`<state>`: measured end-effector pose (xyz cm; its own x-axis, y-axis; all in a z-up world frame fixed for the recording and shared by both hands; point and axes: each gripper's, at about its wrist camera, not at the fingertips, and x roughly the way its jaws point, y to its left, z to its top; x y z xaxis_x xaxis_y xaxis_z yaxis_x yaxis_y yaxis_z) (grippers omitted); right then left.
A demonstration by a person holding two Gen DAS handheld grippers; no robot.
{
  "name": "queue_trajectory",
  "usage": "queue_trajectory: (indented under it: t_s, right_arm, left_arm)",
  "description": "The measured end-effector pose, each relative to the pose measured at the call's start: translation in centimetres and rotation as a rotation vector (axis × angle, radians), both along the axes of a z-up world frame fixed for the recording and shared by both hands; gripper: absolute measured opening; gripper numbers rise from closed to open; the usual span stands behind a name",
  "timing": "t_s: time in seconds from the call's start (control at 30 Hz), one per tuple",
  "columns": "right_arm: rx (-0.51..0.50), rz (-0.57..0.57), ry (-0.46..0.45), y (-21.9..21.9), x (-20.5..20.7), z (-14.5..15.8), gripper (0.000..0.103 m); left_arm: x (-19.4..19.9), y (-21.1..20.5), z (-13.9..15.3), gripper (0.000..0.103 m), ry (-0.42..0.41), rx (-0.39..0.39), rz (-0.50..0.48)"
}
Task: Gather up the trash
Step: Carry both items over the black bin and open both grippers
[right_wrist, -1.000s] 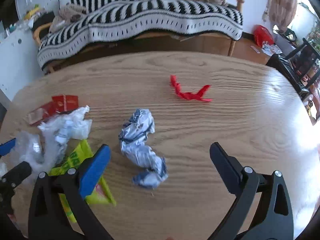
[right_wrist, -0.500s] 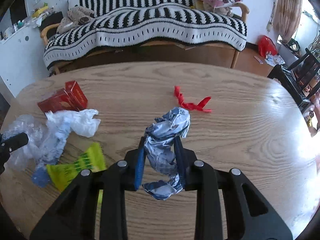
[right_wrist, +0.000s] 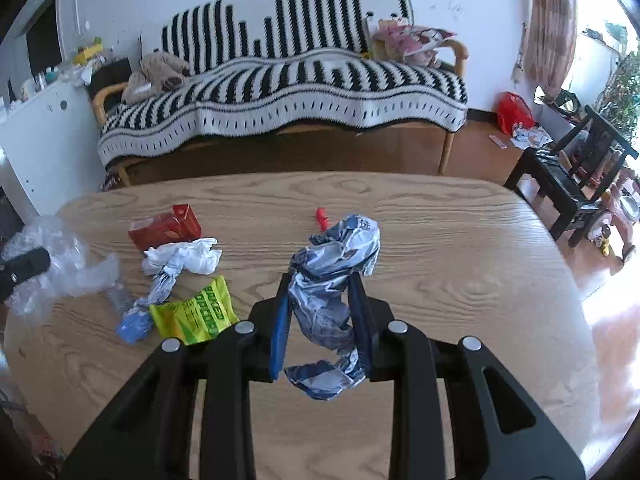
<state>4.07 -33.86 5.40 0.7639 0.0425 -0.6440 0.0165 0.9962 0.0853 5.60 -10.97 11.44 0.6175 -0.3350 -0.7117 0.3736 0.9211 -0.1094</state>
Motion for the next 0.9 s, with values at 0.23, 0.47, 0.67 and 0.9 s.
queue_trajectory:
  t_s: [0.23,0.47,0.67,0.9]
  right_arm:
    - [0.06,-0.095,-0.024,-6.6,-9.6,1.4,0.028]
    - [0.113,-0.156,0.03,-11.7,-21.2,-1.5,0.028]
    - [0.227,-0.221,0.141,-14.1,-29.7,-8.5,0.028]
    - [0.492,-0.33,0.347,-15.0,-32.7,-21.8,0.028]
  left_arm:
    - [-7.6,-7.0,1.3,0.004,0.007,-0.024,-0.184]
    - [-15.3,-14.4,-0.9,0.004,0.09,-0.052,-0.367]
    - [-22.0,-19.8,-7.4,0.004,0.244,-0.046,-0.521]
    - [-24.9,-23.7,-19.2,0.004,0.493,0.033,-0.511]
